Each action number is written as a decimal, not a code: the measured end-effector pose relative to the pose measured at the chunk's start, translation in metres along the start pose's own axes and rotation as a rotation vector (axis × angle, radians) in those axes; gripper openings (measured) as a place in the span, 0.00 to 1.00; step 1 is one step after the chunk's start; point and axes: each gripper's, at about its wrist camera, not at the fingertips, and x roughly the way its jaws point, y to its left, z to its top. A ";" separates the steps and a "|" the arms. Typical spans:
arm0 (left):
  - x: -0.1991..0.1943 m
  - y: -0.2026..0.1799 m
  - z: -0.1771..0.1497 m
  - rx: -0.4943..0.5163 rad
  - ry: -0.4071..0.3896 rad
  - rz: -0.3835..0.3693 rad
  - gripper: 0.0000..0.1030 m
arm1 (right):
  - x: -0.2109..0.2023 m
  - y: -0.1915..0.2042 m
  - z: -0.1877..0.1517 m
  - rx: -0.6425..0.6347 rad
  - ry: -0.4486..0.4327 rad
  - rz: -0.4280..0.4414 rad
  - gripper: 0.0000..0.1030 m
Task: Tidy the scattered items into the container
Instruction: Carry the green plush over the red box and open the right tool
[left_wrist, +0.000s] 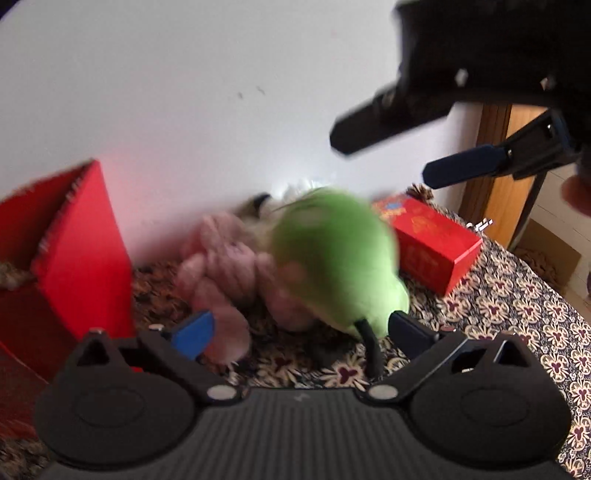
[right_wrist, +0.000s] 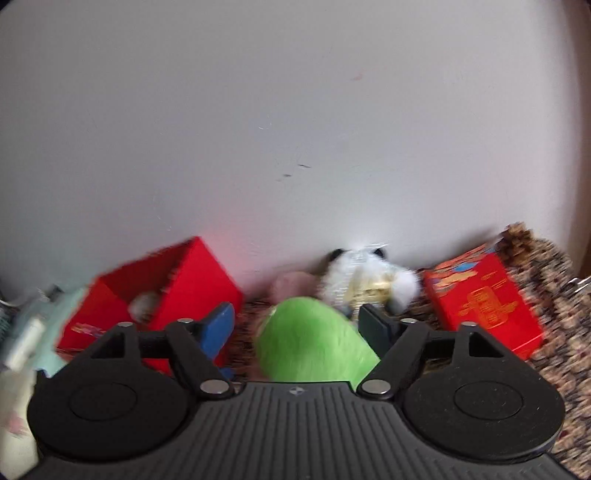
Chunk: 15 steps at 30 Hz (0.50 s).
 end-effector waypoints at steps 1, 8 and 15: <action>-0.002 -0.005 -0.001 -0.009 0.009 -0.008 0.95 | 0.008 0.002 -0.002 -0.040 0.018 -0.037 0.80; 0.020 -0.016 -0.001 0.016 0.045 -0.030 0.79 | 0.051 -0.013 -0.018 -0.015 0.119 0.082 0.94; 0.022 -0.019 0.008 -0.010 0.037 -0.055 0.69 | 0.050 -0.015 -0.028 0.074 0.150 0.155 0.78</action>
